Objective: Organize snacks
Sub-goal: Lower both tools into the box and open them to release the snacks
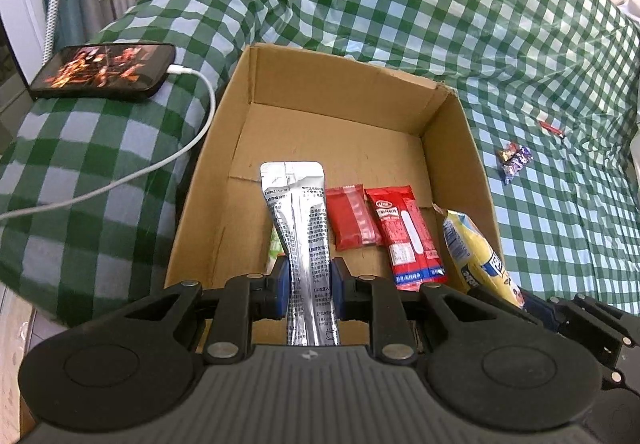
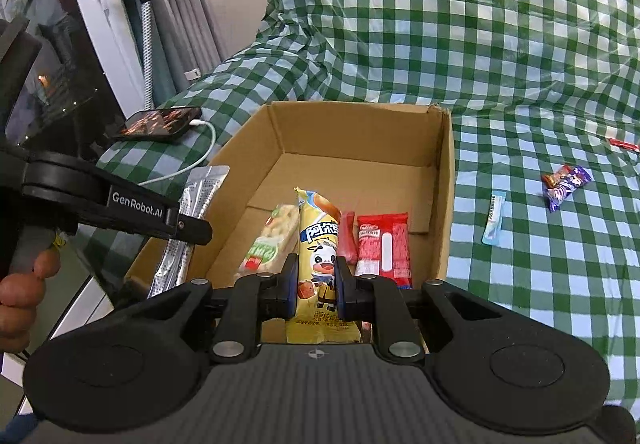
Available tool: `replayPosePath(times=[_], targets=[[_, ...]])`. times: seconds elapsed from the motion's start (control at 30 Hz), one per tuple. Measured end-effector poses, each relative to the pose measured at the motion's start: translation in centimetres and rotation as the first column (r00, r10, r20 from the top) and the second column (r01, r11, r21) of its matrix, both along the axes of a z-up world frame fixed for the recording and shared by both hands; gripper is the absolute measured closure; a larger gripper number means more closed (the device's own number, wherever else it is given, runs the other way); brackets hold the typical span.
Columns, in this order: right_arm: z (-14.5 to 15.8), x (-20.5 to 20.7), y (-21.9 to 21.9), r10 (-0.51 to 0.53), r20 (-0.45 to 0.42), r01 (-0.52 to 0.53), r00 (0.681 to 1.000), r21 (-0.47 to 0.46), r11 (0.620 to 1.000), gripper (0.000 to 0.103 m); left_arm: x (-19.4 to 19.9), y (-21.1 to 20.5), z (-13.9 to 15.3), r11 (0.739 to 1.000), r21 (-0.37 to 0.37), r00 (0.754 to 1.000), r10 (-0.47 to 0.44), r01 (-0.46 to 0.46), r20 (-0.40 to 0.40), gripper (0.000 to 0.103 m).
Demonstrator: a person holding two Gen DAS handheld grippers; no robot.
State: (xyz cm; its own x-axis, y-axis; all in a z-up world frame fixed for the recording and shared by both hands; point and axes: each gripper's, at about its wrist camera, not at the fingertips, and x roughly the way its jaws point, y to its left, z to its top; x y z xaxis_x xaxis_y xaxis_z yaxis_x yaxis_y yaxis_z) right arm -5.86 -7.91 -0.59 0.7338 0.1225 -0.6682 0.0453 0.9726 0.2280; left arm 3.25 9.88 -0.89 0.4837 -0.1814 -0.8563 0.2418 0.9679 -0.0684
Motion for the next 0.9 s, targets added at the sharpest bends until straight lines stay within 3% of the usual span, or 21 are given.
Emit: replayPosePath(times=[0.33, 0.8, 0.83, 0.87, 0.9], targets=[[-2.0, 4.3, -1.2, -0.003, -0.018, 0.003, 1.000, 0.013, 1.000, 0.085, 4.4, -1.5, -2.2, 1.000, 0.019, 1.000, 0.002, -0.001, -0.024, 0.079], [-4.4, 7.3, -2.2, -0.031, -0.056, 0.033, 0.998, 0.025, 0.999, 0.084, 7.5, -3.6, -5.4, 0.996, 0.081, 1.000, -0.018, 0.019, -0.020, 0.076], [-4.5, 7.5, -2.2, -0.035, -0.056, 0.037, 0.998, 0.028, 0.999, 0.084, 7.7, -3.7, -5.5, 0.996, 0.088, 1.000, -0.022, 0.023, -0.015, 0.064], [-4.5, 7.6, -2.2, -0.037, -0.055, 0.039, 0.998, 0.034, 0.999, 0.084, 7.9, -3.7, -5.5, 0.995, 0.094, 1.000, -0.022, 0.024, -0.015, 0.036], [-4.5, 7.7, -2.3, -0.036, -0.051, 0.039, 0.998, 0.047, 0.998, 0.081, 7.9, -3.6, -5.4, 0.995, 0.098, 1.000, -0.023, 0.024, -0.008, 0.021]])
